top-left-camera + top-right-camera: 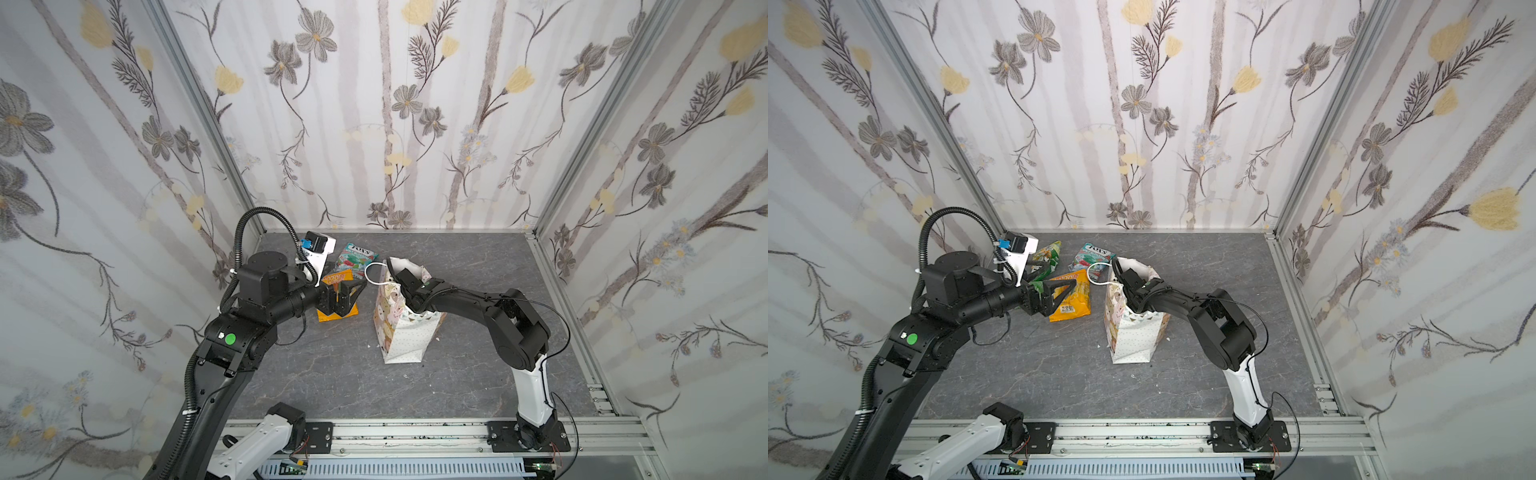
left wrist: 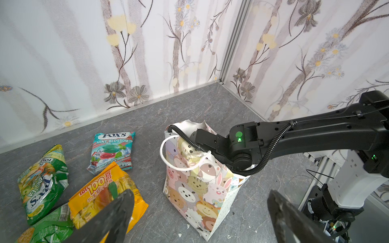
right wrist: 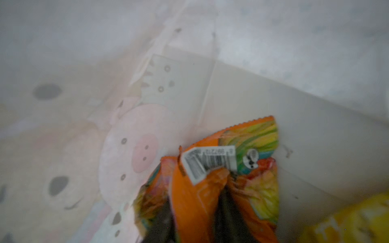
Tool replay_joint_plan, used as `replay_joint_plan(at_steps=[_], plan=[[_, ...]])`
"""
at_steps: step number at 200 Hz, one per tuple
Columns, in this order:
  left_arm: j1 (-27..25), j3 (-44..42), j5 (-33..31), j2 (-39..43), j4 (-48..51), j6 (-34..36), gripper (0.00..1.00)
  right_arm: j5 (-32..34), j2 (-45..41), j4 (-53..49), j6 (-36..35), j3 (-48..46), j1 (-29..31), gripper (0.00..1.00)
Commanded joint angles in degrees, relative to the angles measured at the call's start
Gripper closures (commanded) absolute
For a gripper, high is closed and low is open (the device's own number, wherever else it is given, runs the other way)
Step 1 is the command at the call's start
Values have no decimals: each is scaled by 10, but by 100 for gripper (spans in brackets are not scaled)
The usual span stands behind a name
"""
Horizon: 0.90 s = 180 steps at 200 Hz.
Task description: Take the snacks out of the paper bag
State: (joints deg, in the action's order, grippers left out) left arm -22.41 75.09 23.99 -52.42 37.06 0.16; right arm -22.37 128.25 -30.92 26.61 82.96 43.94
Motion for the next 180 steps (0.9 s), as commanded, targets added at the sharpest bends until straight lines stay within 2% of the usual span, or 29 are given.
replay_joint_plan(at_steps=[1,21,44,180], plan=[[0,0,-3,-1,-19,1,0,8,-1,-42,10,-3,4,85],[0,-1,-3,-2,-17,1,0,20,-18,-51,12,6,3,94],[0,-4,-5,0,-17,2,0,33,-36,-59,16,15,3,100],[0,-51,-18,-12,-22,-6,0,85,-112,-112,23,93,-3,100]])
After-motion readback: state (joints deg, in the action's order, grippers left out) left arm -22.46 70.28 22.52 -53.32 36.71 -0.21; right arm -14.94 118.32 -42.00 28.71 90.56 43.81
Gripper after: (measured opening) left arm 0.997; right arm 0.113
